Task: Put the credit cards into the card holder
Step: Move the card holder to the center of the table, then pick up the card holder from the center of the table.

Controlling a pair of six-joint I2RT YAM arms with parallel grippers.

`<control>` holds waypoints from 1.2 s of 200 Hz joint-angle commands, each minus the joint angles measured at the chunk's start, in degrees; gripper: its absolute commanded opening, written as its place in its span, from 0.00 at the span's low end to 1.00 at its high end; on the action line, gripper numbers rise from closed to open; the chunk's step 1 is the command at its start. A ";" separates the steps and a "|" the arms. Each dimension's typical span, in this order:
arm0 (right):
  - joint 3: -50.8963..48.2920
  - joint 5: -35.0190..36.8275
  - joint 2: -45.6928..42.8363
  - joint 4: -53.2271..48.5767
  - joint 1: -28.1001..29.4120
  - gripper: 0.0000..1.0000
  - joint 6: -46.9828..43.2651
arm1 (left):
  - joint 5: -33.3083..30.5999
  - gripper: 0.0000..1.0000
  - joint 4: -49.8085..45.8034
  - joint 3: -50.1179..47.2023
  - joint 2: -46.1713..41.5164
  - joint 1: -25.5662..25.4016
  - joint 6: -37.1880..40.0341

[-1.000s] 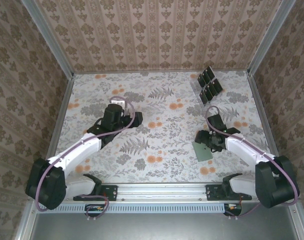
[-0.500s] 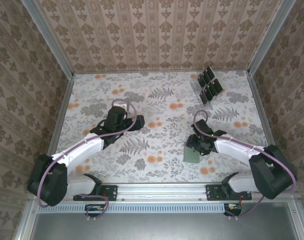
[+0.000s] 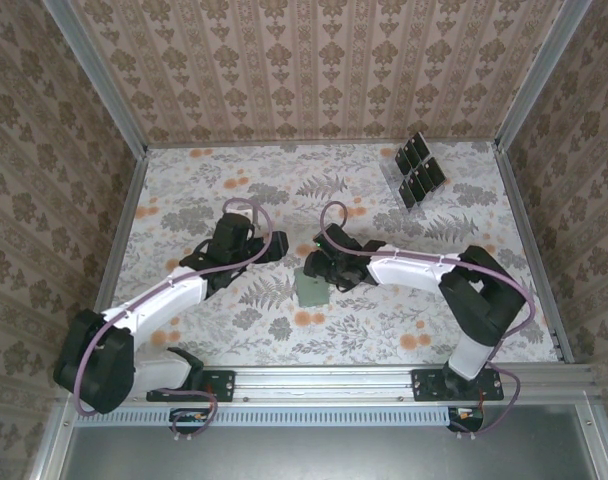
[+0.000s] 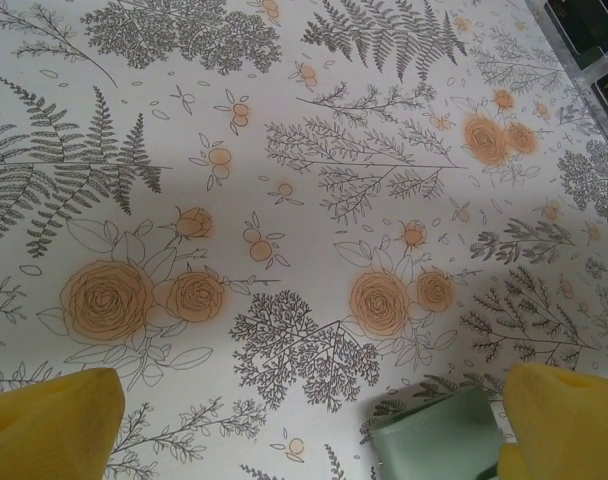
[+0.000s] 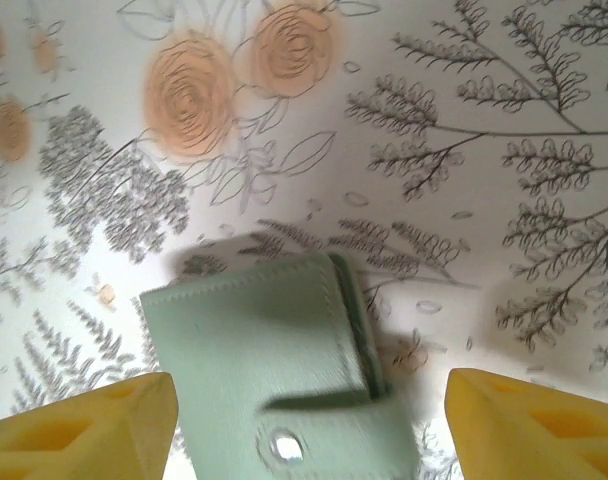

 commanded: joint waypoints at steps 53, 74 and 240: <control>8.71 12.51 -2.22 -19.94 4.80 0.62 -17.81 | -5.15 1.00 -6.20 -1.04 -4.95 -0.08 -3.86; 13.47 12.98 2.29 -22.07 7.07 0.59 -20.83 | -5.88 1.00 -7.70 -1.33 -5.73 1.39 -5.32; 23.32 18.59 15.47 -28.36 10.44 0.41 -24.93 | -0.44 1.00 -8.61 -3.37 -7.37 10.76 -4.85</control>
